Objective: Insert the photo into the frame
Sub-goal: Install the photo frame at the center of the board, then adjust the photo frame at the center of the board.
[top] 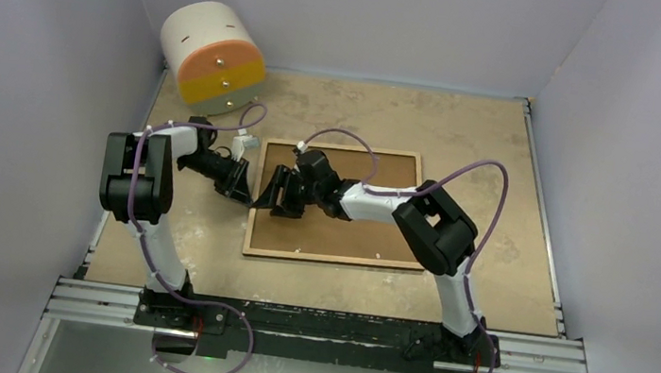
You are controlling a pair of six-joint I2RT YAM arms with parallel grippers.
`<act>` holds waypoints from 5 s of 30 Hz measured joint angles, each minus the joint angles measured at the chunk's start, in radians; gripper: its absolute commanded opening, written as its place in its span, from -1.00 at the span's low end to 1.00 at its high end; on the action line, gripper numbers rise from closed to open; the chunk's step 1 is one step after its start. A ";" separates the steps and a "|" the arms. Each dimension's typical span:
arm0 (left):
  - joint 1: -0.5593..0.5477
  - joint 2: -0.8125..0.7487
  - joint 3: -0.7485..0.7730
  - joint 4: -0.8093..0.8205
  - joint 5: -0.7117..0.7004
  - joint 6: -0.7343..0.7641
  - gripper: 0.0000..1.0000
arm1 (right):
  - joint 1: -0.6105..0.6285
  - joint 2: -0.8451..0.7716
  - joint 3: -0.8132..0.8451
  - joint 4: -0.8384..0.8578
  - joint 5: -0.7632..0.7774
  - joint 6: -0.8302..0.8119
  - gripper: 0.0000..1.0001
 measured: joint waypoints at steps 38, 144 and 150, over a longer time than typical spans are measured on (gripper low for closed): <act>0.000 -0.007 -0.006 0.002 -0.006 0.002 -0.88 | -0.016 0.099 0.131 -0.005 0.014 -0.061 0.09; 0.045 0.013 0.301 0.083 -0.557 0.184 -0.42 | -0.639 -0.590 -0.365 -0.374 0.208 -0.359 0.98; 0.023 0.033 0.214 0.106 -0.520 0.189 -0.38 | -0.653 -0.611 -0.444 -0.345 0.135 -0.332 0.98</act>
